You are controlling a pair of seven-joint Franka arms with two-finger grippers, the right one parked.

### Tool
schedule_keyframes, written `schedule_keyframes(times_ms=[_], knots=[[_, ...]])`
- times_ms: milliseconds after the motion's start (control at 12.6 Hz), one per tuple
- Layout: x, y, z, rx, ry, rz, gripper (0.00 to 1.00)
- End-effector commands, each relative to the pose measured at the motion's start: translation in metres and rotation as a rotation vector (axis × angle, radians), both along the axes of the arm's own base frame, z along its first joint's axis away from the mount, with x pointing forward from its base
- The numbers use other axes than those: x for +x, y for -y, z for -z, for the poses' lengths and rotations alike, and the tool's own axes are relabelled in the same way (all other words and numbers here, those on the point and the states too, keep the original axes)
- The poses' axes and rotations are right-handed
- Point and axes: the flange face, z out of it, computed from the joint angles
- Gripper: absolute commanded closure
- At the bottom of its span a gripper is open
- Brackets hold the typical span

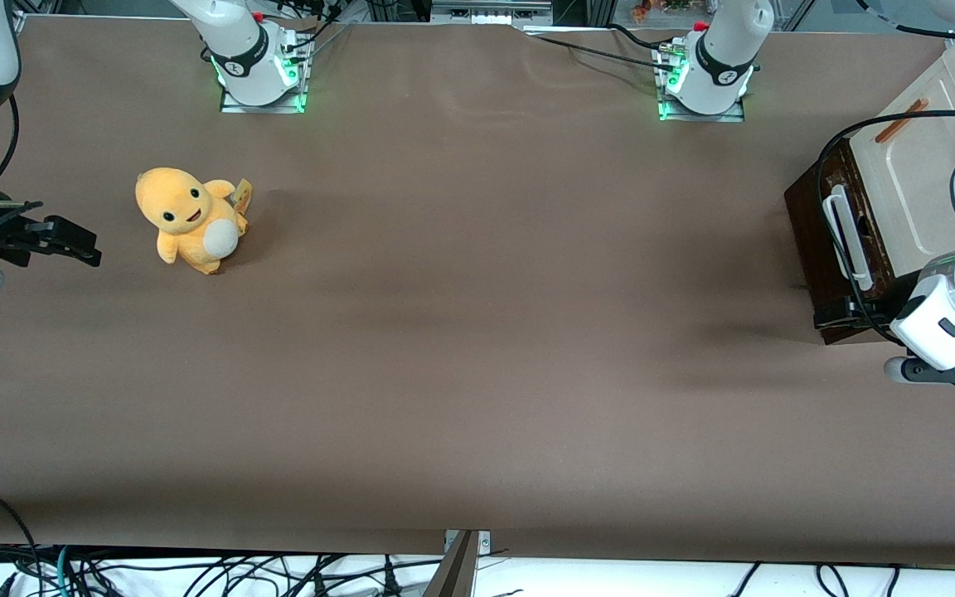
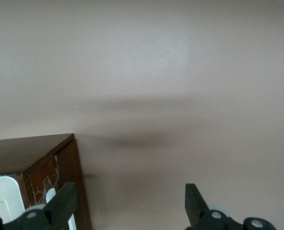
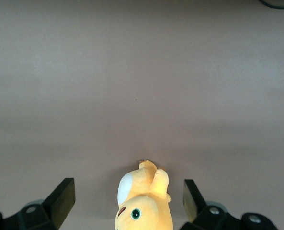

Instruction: Open lower drawer with left arm only

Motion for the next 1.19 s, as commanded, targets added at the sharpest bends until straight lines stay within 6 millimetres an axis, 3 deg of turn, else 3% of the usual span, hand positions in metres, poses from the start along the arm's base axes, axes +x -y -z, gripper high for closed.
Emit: schedule_keyframes(times_ms=[0,1111], knots=[[-0.0062,-0.0026,-0.0099,0.024,-0.001,0.004,0.0],[-0.012,-0.003,-0.0091,0.077,-0.047,0.011,0.0]])
